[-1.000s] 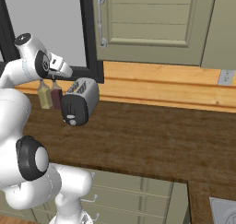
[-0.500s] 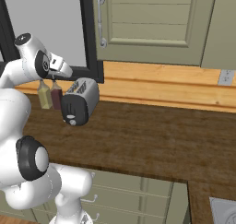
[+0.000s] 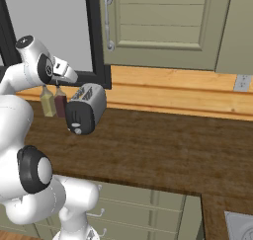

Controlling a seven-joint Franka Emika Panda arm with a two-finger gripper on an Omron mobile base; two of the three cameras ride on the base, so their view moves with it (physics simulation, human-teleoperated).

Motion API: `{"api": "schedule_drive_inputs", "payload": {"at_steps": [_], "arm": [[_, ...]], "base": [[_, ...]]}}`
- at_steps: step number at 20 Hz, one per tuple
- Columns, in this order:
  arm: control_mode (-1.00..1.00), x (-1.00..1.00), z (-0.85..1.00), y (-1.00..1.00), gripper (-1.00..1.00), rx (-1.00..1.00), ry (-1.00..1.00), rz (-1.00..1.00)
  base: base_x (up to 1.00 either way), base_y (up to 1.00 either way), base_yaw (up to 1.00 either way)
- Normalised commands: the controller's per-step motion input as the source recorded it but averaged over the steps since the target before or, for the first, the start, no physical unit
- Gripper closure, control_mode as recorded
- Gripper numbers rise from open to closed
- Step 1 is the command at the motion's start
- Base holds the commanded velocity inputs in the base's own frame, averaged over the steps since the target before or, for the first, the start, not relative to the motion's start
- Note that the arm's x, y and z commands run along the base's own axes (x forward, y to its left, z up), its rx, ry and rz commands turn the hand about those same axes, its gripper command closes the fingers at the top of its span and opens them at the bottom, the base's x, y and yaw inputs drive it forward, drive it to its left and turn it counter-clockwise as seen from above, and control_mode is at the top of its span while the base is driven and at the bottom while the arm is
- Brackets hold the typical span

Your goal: Start the toaster. Once the lever pops up, take the bread to the plate on the dining counter.

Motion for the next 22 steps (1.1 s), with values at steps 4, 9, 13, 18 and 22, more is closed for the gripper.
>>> {"api": "schedule_drive_inputs", "payload": {"at_steps": [4, 9, 13, 18, 22], "arm": [[-1.00, 0.00, 0.00, 0.00, -1.00, 0.00, 0.00, 0.00], [-1.00, 0.00, 0.00, 0.00, -1.00, 0.00, 0.00, 0.00], [-1.00, 0.00, 0.00, 0.00, -1.00, 0.00, 0.00, 0.00], [-1.00, 0.00, 0.00, 0.00, -1.00, 0.00, 0.00, 0.00], [-1.00, 0.00, 0.00, 0.00, -1.00, 0.00, 0.00, 0.00]], "base": [[0.00, 0.00, 0.00], [0.00, 0.00, 0.00], [0.00, 0.00, 0.00], [0.00, 0.00, 0.00], [0.00, 0.00, 0.00]]}}
